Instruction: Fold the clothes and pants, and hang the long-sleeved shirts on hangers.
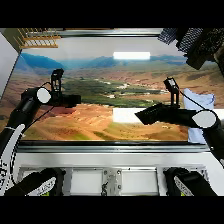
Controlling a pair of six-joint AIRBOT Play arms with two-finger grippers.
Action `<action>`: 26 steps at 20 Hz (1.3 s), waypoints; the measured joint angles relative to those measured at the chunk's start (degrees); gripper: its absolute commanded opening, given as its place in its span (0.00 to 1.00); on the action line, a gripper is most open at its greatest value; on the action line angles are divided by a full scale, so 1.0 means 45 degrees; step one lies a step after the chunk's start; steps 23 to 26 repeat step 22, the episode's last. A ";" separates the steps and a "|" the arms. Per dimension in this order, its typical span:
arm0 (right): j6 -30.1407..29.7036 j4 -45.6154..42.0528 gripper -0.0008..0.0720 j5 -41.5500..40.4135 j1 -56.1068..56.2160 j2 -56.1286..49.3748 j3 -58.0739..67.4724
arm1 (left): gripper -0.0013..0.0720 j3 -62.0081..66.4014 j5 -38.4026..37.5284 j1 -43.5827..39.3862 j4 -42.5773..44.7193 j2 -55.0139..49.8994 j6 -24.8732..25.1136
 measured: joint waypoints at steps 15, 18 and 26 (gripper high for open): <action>-0.0049 0.0053 0.04 -0.0024 0.0374 -0.0092 0.0000 | 0.03 0.0000 0.0019 0.0000 -0.0005 0.0000 -0.0019; -0.0053 0.0053 0.04 -0.0019 0.0374 -0.0092 0.0000 | 0.03 0.0000 0.0019 0.0000 -0.0005 0.0000 -0.0019; -0.0053 0.0053 0.04 -0.0019 0.0374 -0.0092 0.0000 | 0.03 0.0000 0.0024 0.0000 -0.0005 0.0000 -0.0019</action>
